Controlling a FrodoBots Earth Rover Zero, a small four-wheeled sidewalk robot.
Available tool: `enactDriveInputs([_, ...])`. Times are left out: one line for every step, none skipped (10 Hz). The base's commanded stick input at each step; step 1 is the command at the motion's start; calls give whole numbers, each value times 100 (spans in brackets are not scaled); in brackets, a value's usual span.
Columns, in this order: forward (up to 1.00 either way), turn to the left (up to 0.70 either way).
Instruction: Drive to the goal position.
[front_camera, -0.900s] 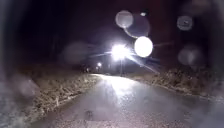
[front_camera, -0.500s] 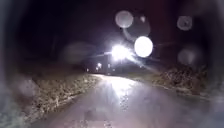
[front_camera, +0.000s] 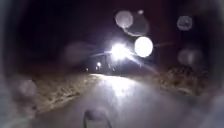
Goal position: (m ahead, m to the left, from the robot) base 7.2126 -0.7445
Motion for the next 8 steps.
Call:
enactDriveInputs([85, 0])
enactDriveInputs([85, 0])
enactDriveInputs([85, 0])
enactDriveInputs([85, 0])
enactDriveInputs([85, 0])
enactDriveInputs([85, 0])
enactDriveInputs([85, 0])
enactDriveInputs([85, 0])
